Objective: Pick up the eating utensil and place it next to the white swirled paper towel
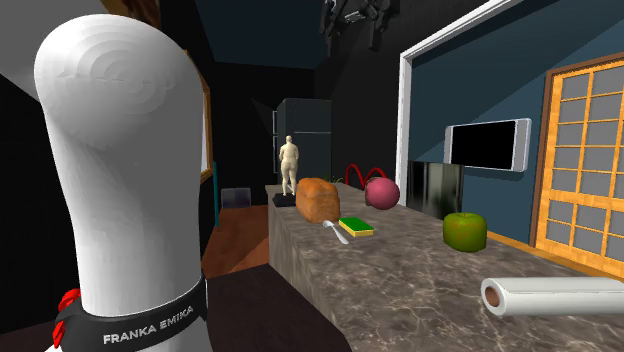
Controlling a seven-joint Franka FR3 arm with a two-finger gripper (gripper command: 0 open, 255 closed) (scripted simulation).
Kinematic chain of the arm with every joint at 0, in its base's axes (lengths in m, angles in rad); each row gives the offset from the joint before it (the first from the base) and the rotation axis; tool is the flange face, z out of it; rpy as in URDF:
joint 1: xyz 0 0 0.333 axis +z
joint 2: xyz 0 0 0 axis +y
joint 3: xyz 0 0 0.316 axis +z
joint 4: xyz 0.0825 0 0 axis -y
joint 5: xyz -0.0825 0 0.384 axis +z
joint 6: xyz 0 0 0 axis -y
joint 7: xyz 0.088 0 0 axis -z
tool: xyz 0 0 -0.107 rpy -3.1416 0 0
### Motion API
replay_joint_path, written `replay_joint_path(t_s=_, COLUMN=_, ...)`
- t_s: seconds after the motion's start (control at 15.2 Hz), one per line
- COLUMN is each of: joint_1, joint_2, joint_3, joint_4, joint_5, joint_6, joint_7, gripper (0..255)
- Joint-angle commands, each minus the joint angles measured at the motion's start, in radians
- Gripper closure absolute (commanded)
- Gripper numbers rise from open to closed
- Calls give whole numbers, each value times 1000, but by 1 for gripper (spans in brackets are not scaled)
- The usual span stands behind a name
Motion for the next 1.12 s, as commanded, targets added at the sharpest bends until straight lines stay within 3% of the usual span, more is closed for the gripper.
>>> replay_joint_path(t_s=0.0, joint_1=0, joint_2=0, joint_3=0, joint_4=0, joint_5=0, joint_6=0, joint_7=0, gripper=0)
replay_joint_path(t_s=0.53, joint_1=52, joint_2=245, joint_3=96, joint_4=38, joint_5=32, joint_6=150, joint_7=47, gripper=0)
replay_joint_path(t_s=1.06, joint_1=98, joint_2=524, joint_3=183, joint_4=144, joint_5=27, joint_6=262, joint_7=100, gripper=0)
